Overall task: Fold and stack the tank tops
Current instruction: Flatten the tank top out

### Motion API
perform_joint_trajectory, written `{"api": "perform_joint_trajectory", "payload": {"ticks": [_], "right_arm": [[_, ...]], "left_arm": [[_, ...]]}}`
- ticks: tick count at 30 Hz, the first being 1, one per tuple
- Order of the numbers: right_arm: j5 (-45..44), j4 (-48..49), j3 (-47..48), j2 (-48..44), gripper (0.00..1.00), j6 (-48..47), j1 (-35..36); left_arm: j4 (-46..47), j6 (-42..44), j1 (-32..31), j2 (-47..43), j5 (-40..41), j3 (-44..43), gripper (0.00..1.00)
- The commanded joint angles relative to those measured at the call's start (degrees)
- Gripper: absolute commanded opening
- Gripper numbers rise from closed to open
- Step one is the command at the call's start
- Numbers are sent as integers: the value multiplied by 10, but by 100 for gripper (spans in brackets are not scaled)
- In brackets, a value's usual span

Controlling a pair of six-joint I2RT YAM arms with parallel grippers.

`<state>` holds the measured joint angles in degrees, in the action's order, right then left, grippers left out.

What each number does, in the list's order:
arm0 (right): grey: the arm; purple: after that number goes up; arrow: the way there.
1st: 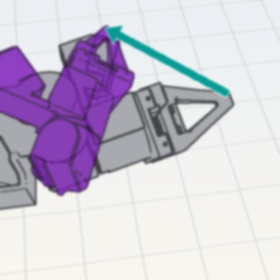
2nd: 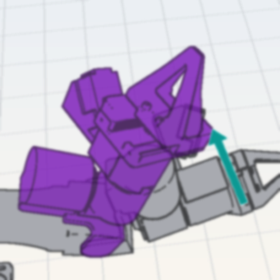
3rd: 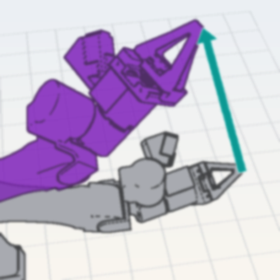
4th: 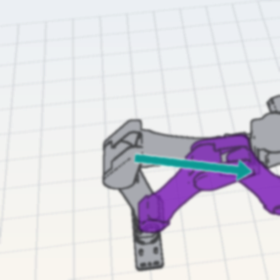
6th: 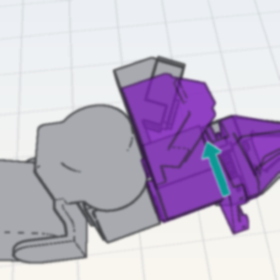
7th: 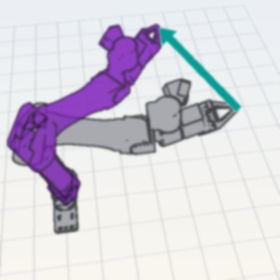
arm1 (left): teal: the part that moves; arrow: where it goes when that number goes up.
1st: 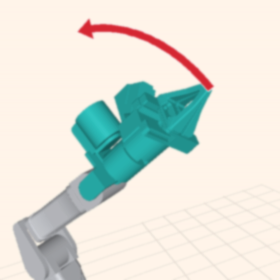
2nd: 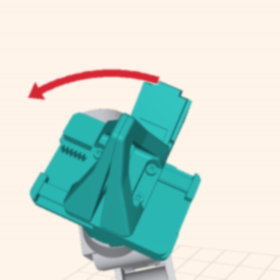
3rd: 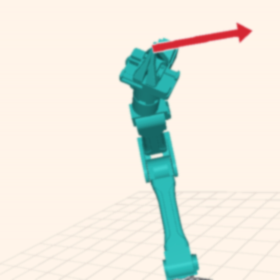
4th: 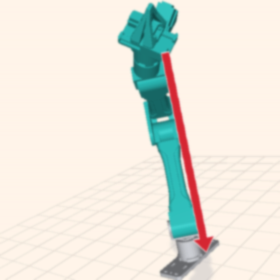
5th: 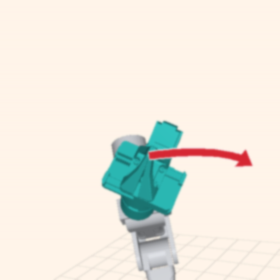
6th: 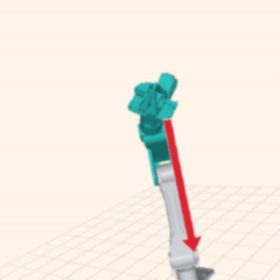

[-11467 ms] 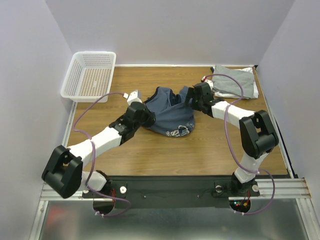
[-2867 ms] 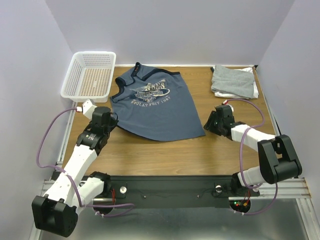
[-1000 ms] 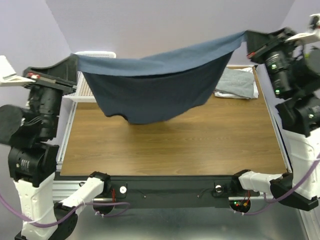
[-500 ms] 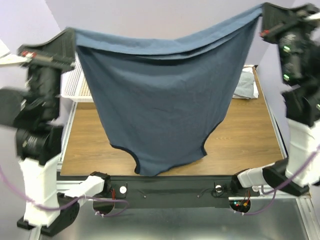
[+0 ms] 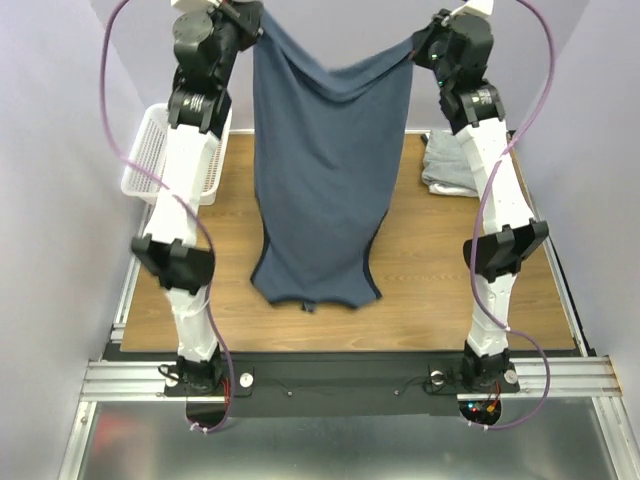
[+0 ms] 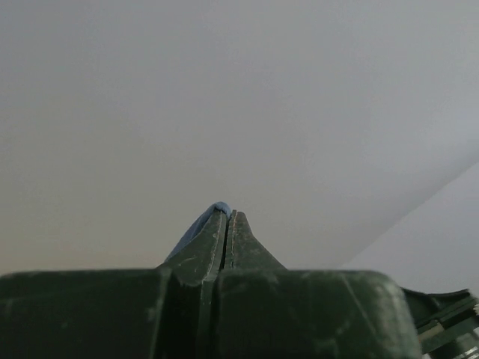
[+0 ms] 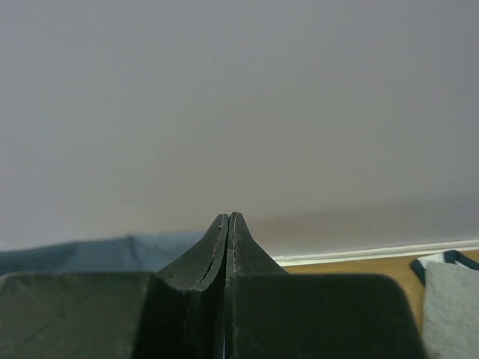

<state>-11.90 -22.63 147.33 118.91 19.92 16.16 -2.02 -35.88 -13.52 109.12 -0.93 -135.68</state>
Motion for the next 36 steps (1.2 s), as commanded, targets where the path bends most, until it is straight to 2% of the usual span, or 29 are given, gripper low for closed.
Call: {"api": "perform_joint_trajectory", "payload": {"ticks": [1,5,8,14,15,16,17,18,19,20,22,23,24,25,26,27,28,30,33,36], "right_arm": [[30,127,47,-50,0,42,-67],[28,181,7,-103,0,39,-82],[22,212,-49,-162,0,37,-84],[37,221,-213,-226,0,56,-85],[39,221,-248,-256,0,60,-86],[40,221,-323,-272,0,65,-85],[42,221,-363,-287,1,77,-85],[43,221,-400,-307,0,82,-86],[49,221,-488,-342,0,92,-86],[51,222,-530,-364,0,100,-85],[64,221,-626,-425,0,114,-86],[72,221,-724,-446,1,122,-85],[93,221,-773,-466,0,142,-85],[104,221,-818,-488,1,157,-85],[116,221,-913,-523,0,178,-85],[135,220,-952,-539,0,187,-85],[144,215,-1023,-562,0,202,-85],[148,202,-1077,-579,1,212,-85],[163,178,-1155,-602,0,229,-85],[160,149,-1199,-622,0,237,-85]], "left_arm": [[82,-4,21,20,-72,-162,0],[195,-4,42,-45,-92,-50,0],[192,25,45,-81,-89,-28,0],[201,19,50,-152,-103,130,0],[213,12,50,-183,-107,204,0],[229,3,49,-202,-112,254,0],[261,-21,49,-221,-118,358,0],[271,-33,49,-254,-121,408,0],[280,-64,48,-272,-127,455,0],[288,-76,47,-289,-130,555,0],[295,-108,43,-340,-131,657,0],[300,-121,35,-357,-131,707,0],[304,-145,28,-392,-123,806,0],[305,-155,20,-409,-116,854,0],[305,-161,5,-427,-106,898,0],[298,-166,-4,-444,-100,973,0],[275,-174,-23,-477,-84,1004,0],[248,-182,-49,-507,-62,1075,0],[180,-212,-89,-550,-31,1127,0],[117,-235,-102,-566,-21,1153,0]]}}
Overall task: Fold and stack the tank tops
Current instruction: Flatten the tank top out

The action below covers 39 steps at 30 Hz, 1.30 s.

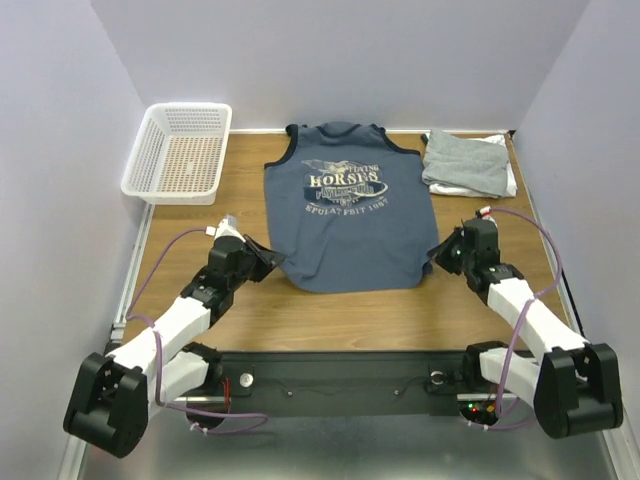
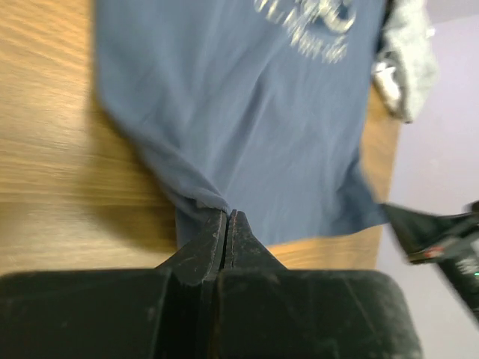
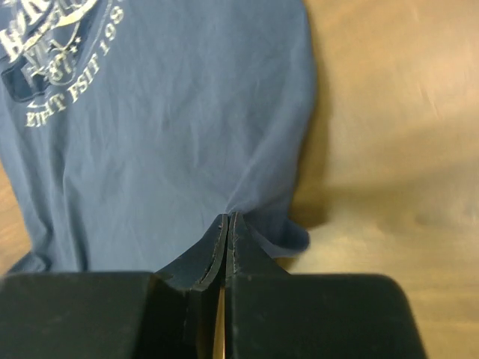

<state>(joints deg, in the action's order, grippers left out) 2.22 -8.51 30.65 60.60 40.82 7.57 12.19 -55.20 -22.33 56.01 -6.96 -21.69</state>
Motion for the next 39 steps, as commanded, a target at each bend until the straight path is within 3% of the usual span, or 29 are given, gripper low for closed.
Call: {"api": "perform_joint_trajectory", "payload": {"ticks": [1,6,16,29,39], "right_arm": [[11,-5,-46,-43,0,27,0],[-62,-103,-36,-66,0,8,0],[-141,-215,35,-83,2,22,-12],[-134,-277,133,-51,4,-24,-101],[-99,-303,151,-40,5,-28,-136]], "left_arm": [[-37,-44,-14,-40,40,16,0],[-147,-26,-14,-70,92,-13,0],[-246,-7,-14,-77,111,-42,0],[-291,21,-12,-74,109,-90,0],[-313,34,-13,-81,80,-85,0]]}}
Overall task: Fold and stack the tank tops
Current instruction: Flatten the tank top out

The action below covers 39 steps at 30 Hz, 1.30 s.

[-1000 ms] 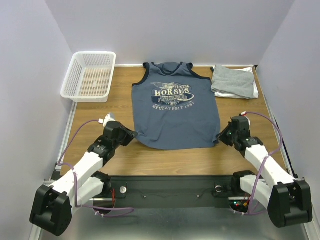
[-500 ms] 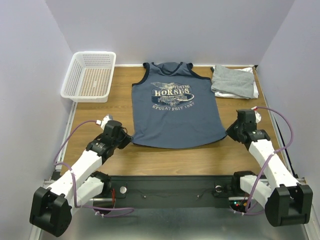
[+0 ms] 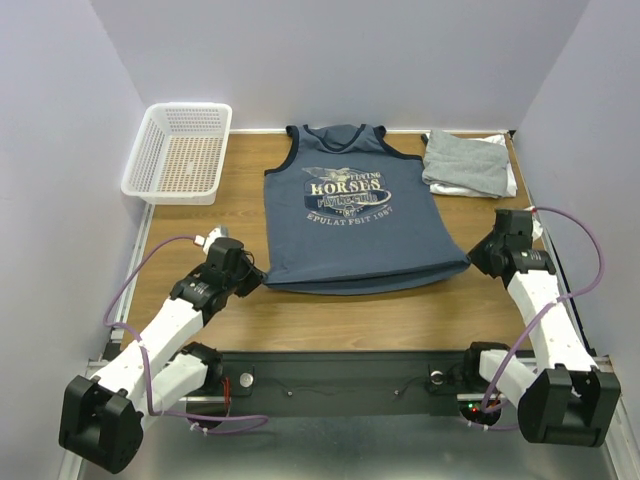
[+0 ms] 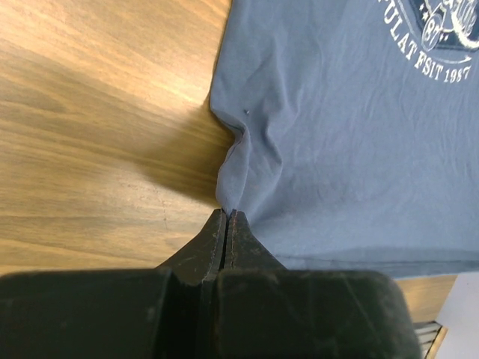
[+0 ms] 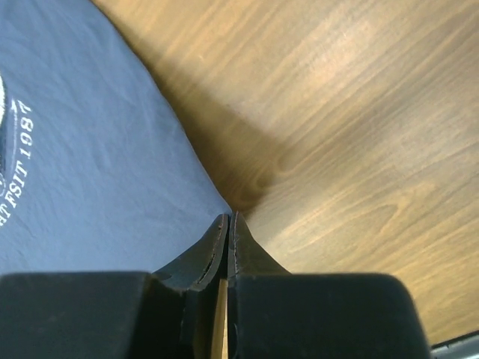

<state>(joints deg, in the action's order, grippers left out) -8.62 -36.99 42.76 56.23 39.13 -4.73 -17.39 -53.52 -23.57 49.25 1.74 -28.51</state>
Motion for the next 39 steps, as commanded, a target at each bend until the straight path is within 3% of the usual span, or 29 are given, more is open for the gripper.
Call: {"api": "perform_joint_trajectory", "payload": {"ticks": [1,2,4,6,7,10,12,15,17,20,21,22,27,28,31,34,39], "right_arm": [[12,-27,34,4,5,-13,-19],[16,-31,36,3,8,-13,-21],[24,-44,40,-7,20,-13,-23],[29,-50,38,-16,38,-12,-23],[32,-55,39,-24,49,-12,-23],[36,-59,39,-30,60,-13,-23],[51,-60,41,-33,60,-20,-23],[83,-55,45,-42,61,-39,-23],[171,-28,40,-45,61,-42,-22],[208,11,36,-41,59,-21,24],[177,21,41,-33,58,-2,46],[154,35,45,-25,58,6,117],[37,82,93,60,58,62,330],[-6,92,108,97,58,66,396],[-68,108,166,163,57,74,506],[-97,124,221,245,56,72,578],[-118,146,294,345,55,59,655]], "left_arm": [[-19,18,-1,-15,-10,-16,0],[-20,19,-1,-15,-14,-15,2],[-22,23,-2,-21,-37,-11,18],[-25,26,-4,-30,-52,-8,26],[-27,27,-5,-42,-56,-8,39],[-44,37,-6,-72,-59,-19,54],[-63,43,-6,-93,-48,-39,59],[-81,53,-5,-101,-22,-66,60],[-76,59,-5,-84,6,-94,61],[-27,76,-4,-12,39,-141,61],[-1,83,2,45,62,-174,61],[11,96,8,77,74,-194,61],[70,161,66,279,84,-320,54],[75,171,72,341,87,-367,53],[53,218,91,475,78,-487,46],[31,269,94,580,82,-588,45],[29,311,106,694,73,-677,44]]}}
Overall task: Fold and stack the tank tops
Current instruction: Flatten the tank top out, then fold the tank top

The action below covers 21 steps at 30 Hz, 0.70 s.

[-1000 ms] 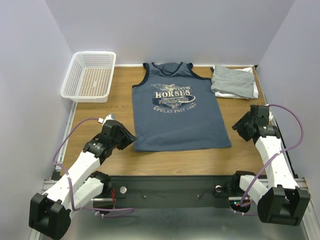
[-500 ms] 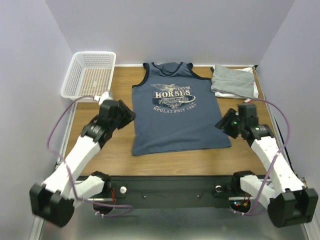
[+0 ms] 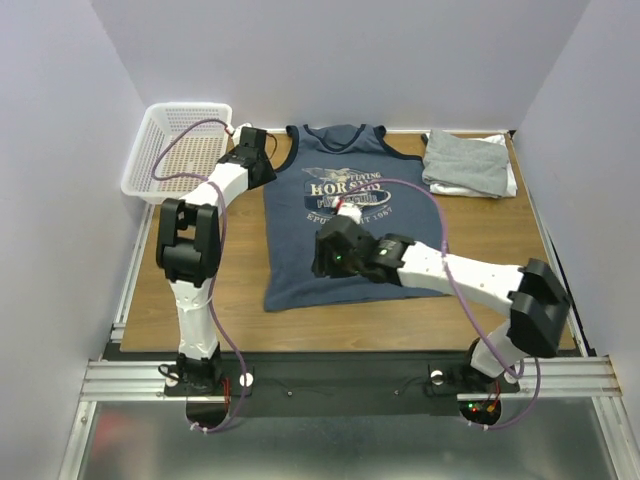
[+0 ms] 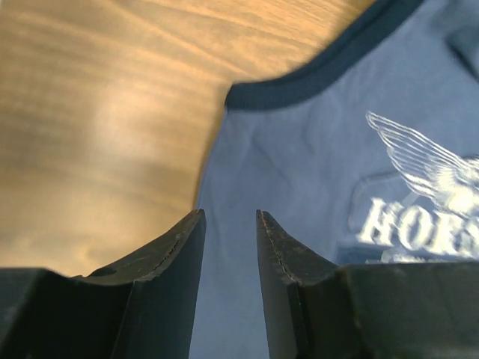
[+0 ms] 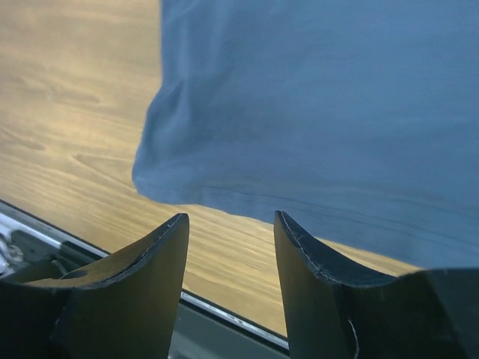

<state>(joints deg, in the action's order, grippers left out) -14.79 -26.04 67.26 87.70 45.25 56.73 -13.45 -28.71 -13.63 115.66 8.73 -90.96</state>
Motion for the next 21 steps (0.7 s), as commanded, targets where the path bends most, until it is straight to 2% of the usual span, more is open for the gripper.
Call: {"api": "perform_joint_trajectory", "payload": {"ticks": [1,9,12,16,21], "right_arm": [[-66,35,74,59,55,-4,62],[-94,39,136,159,54,-28,121],[-108,39,166,193,54,-48,145],[-134,39,204,239,54,-65,181],[-150,39,230,289,54,-68,194]], "left_arm": [[-10,68,8,59,0,-74,44],[-25,88,12,145,26,-153,45],[-29,91,13,158,37,-167,39],[-15,93,14,157,37,-151,25],[-6,95,18,156,38,-148,15]]}}
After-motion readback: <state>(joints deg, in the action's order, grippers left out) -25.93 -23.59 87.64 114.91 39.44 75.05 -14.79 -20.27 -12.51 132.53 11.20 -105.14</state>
